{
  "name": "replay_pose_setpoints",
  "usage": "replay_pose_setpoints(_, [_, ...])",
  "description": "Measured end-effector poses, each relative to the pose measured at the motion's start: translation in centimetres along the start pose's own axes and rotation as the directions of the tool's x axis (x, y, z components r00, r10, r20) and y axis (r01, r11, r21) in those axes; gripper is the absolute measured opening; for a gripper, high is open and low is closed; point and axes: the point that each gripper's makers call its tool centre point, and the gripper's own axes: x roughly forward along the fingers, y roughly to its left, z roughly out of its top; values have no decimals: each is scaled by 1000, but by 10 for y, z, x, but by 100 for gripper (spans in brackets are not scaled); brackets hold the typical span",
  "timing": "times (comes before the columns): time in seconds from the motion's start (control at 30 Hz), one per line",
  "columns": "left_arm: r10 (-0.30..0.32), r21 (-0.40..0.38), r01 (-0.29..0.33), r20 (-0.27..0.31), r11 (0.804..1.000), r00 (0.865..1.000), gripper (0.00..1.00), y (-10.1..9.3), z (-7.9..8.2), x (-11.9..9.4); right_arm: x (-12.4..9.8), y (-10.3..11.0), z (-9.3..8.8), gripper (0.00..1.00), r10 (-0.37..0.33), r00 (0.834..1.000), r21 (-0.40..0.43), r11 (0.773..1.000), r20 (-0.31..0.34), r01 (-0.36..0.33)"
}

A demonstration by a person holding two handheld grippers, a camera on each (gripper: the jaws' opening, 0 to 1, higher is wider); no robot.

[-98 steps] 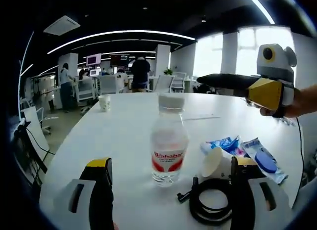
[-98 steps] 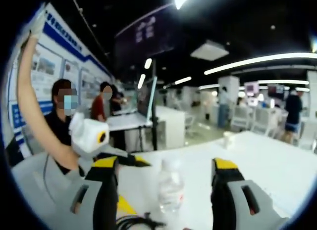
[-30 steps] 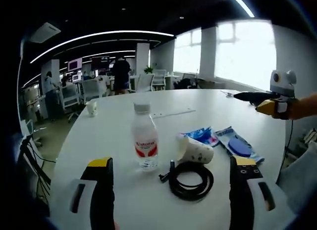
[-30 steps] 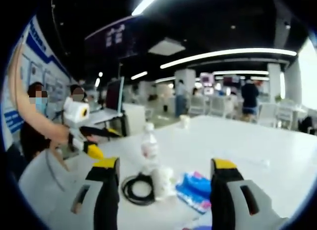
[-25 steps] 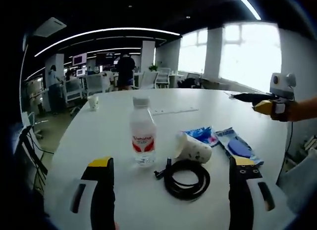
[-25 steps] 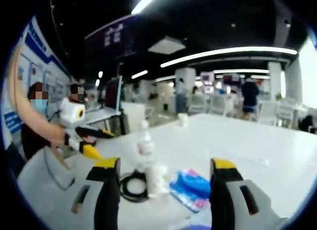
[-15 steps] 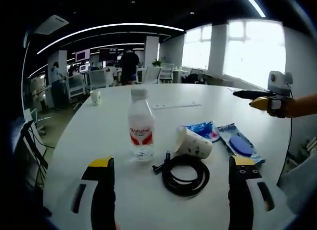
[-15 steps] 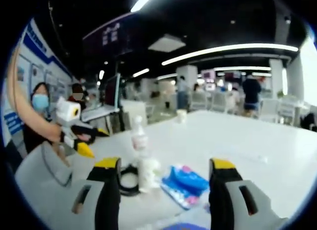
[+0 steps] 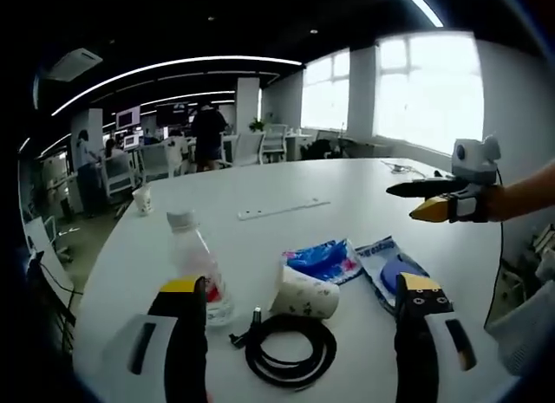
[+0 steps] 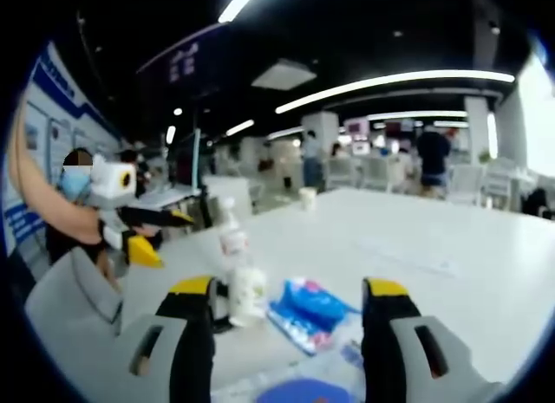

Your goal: Arrange the tabletop items into an orderly group along one side of the table until the central work area is clear of visible clutter.

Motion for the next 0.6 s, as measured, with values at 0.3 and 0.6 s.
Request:
replay_pose_setpoints(0.3, [-29,-31,28,-26,999,999,86,-10,0,21,-3,-11,-4,64,-27,1000,19,999,-3,27])
replay_pose_setpoints(0.6, [-80,-4,80,-70,997,994,83,-24,4,51,1,-14,-16,61,-44,999,46,998,-16,45])
